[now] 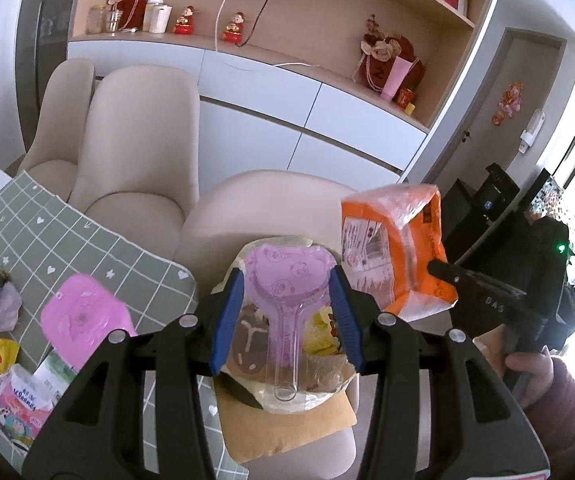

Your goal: Collect trash

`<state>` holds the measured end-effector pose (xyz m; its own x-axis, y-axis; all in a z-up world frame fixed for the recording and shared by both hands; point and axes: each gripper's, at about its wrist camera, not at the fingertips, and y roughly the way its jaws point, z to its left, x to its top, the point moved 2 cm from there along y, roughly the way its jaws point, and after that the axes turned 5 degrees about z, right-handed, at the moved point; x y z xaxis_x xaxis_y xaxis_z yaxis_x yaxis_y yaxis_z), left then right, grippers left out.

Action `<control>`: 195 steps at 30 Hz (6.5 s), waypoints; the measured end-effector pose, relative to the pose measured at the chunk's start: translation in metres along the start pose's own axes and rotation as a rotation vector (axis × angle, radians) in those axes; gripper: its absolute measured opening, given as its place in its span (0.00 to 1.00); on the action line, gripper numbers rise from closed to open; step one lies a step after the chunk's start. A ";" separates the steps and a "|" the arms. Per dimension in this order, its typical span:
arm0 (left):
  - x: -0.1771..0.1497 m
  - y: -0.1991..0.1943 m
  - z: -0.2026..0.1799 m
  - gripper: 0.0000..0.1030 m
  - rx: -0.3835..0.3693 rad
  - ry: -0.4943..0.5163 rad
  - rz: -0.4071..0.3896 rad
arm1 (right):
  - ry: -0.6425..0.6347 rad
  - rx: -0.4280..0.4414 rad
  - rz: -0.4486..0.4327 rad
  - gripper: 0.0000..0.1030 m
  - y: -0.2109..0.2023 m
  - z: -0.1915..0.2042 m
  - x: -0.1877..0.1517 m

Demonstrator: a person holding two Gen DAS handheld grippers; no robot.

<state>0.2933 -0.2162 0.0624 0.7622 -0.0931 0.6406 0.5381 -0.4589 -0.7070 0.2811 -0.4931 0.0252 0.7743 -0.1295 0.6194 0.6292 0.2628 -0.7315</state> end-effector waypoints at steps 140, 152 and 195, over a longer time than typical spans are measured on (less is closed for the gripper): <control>-0.194 -0.088 0.246 0.26 0.258 -0.371 0.196 | -0.306 0.216 0.243 0.38 0.102 0.284 -0.110; -0.239 -0.162 0.261 0.15 0.284 -0.479 0.078 | -0.207 0.303 0.355 0.38 0.136 0.336 -0.134; -0.272 -0.189 0.319 0.48 0.192 -0.488 0.007 | -0.015 -0.006 0.116 0.38 0.174 0.421 -0.126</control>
<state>0.0990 0.1773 -0.0741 0.8202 0.3482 0.4538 0.5539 -0.2854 -0.7822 0.2643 -0.0285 -0.0607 0.8409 -0.0842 0.5346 0.5357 0.2694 -0.8003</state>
